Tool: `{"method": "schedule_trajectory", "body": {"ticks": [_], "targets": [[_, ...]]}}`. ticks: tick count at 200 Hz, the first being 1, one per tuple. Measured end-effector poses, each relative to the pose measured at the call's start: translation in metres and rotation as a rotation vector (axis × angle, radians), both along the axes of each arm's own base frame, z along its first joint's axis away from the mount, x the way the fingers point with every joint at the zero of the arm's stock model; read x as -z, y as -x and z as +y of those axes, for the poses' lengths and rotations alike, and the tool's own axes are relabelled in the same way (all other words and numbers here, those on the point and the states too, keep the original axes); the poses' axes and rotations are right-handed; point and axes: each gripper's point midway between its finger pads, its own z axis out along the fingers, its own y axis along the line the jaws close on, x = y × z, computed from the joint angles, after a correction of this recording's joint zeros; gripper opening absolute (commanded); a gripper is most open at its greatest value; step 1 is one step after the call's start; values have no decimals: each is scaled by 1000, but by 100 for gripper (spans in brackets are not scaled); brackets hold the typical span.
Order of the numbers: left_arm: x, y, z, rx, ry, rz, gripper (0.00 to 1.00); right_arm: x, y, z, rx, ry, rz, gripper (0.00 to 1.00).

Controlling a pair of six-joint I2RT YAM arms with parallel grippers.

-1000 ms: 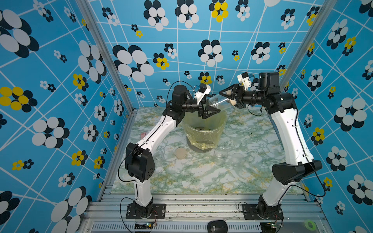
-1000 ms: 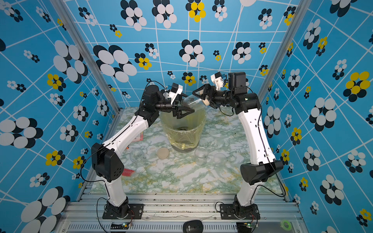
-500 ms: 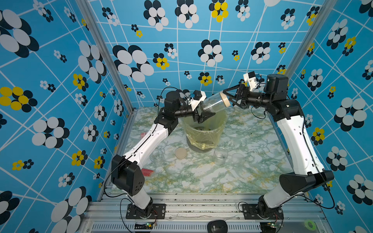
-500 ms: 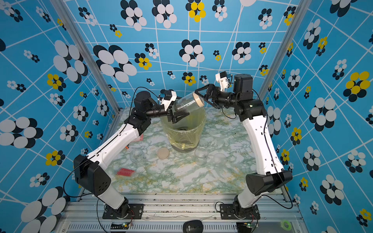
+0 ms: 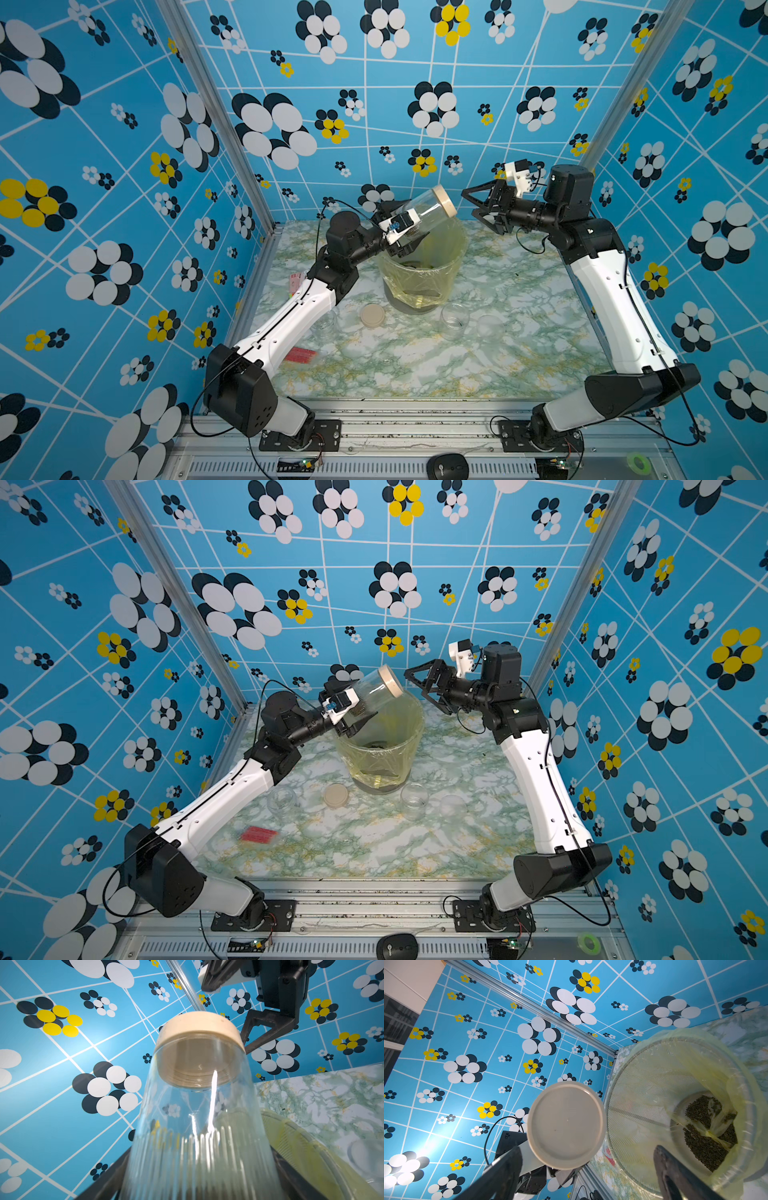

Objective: Empty moldy tea leaves from jars
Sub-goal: Unscrew the lid from the jar.

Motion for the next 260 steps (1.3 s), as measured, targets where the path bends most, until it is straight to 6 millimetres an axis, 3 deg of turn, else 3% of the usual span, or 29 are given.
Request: {"method": "schedule_trajectory", "body": {"ticks": [49,107,145,206,260], "targets": [[1,-4,1,-48,-33,-52,4,-7,3,18,-35,-26,-18,99],[2,4,-11,-31,-64,-88,4,-4,-11,29,-42,-11,-10,99],[3,6,-15,-30,-75,-89,3,4,-15,30,-44,-1,15,91],[-7,1,-13,-58,-76,-110,3,6,-14,32,-54,-3,20,97],[0,-3,-17,-60,-92,-97,3,8,-15,32,-55,-7,31,85]]}}
